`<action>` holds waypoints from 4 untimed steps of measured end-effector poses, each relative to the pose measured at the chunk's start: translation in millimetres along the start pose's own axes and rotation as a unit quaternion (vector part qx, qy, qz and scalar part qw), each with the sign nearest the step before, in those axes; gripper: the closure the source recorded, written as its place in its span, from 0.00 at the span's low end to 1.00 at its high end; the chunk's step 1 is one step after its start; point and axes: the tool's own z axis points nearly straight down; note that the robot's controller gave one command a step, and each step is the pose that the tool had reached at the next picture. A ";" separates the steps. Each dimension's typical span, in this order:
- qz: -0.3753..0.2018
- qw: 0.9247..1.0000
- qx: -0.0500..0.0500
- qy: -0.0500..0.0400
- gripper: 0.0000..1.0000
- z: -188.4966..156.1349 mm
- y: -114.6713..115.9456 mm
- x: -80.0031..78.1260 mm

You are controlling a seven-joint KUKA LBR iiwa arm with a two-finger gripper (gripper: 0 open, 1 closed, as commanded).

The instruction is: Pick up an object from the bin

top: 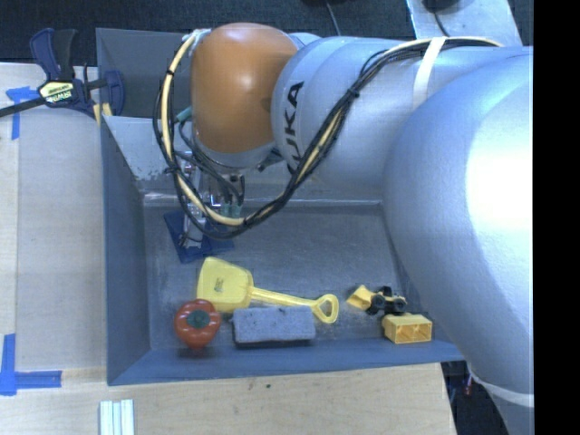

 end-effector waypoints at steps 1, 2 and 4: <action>0.000 1.000 0.000 0.000 0.00 0.0 0.0 0.0; -0.080 0.997 0.001 0.000 0.00 26.8 -33.2 22.9; 0.000 1.000 0.000 -0.001 1.00 -79.8 -2.4 23.8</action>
Offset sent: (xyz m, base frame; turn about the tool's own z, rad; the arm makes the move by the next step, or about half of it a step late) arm -0.0232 -0.0317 -0.0264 -0.1622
